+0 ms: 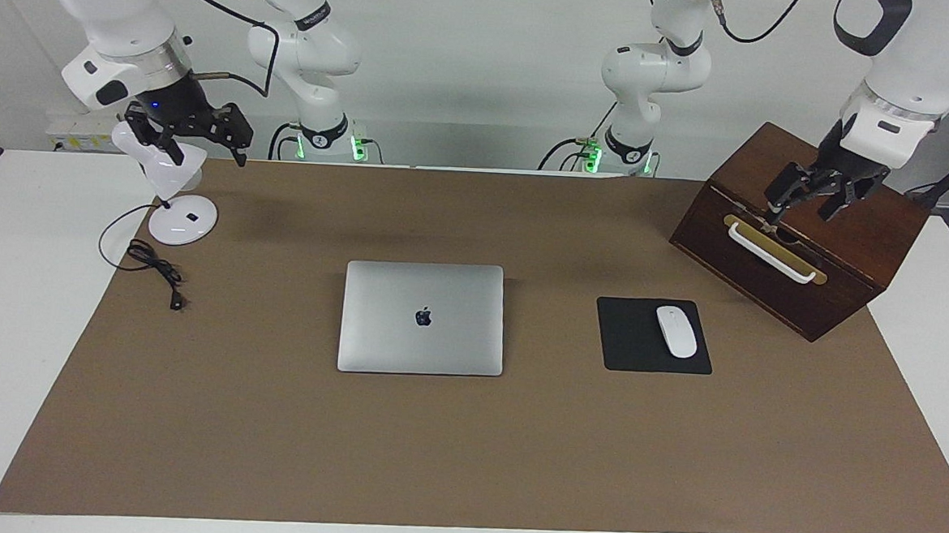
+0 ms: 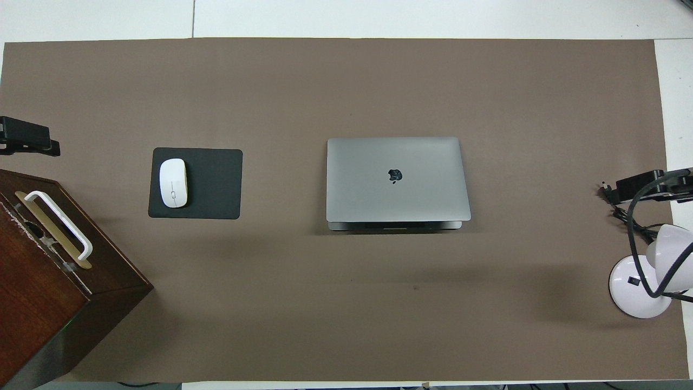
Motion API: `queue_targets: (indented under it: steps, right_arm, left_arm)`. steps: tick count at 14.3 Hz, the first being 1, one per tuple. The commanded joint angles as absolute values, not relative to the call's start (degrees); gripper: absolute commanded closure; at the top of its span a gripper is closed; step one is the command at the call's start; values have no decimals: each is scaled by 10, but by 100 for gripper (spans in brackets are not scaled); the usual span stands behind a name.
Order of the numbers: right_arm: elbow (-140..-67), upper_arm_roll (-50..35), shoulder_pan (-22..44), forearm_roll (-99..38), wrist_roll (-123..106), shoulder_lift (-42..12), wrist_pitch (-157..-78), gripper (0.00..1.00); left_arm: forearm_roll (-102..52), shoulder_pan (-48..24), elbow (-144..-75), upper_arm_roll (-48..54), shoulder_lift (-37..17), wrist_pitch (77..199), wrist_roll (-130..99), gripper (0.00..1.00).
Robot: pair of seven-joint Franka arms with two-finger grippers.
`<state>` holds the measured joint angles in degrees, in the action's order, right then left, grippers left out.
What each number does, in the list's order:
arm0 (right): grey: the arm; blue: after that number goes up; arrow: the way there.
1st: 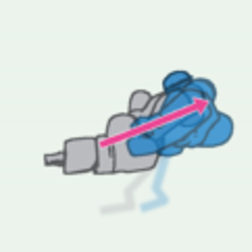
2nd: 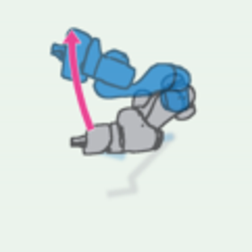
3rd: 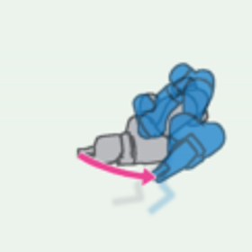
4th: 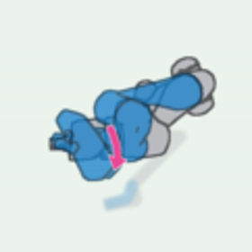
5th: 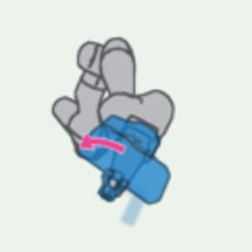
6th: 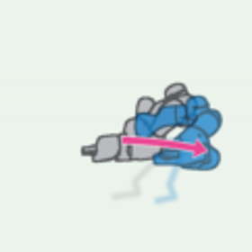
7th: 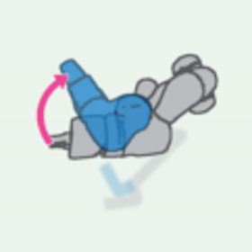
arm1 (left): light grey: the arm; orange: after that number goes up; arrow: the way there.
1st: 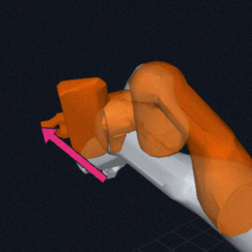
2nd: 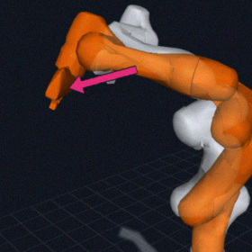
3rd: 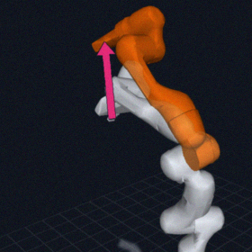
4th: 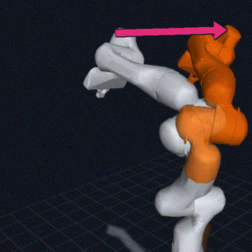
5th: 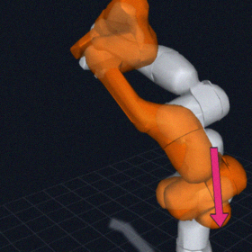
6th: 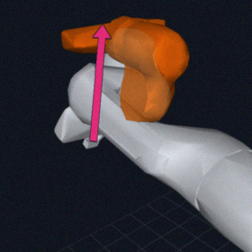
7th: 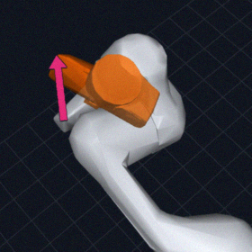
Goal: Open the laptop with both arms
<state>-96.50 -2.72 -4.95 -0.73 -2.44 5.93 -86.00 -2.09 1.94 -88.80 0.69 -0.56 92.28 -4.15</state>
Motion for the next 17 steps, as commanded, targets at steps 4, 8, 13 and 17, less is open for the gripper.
queue_targets:
  steps: [4,8,13,17]
  right_arm:
    - [-976,-29,-59,-15,-36,69,-863,0]
    - [-970,-21,-59,-16,-39,69,-868,0]
    - [-969,-13,-63,-15,-56,70,-880,0]
    - [-974,3,-83,-14,-111,69,-910,0]
  left_arm:
    - [-11,16,-899,8,5,926,-29,0]
    - [-10,16,-901,7,5,927,-28,0]
    - [-11,18,-902,7,5,930,-28,0]
    - [-10,7,-902,11,4,940,-29,0]
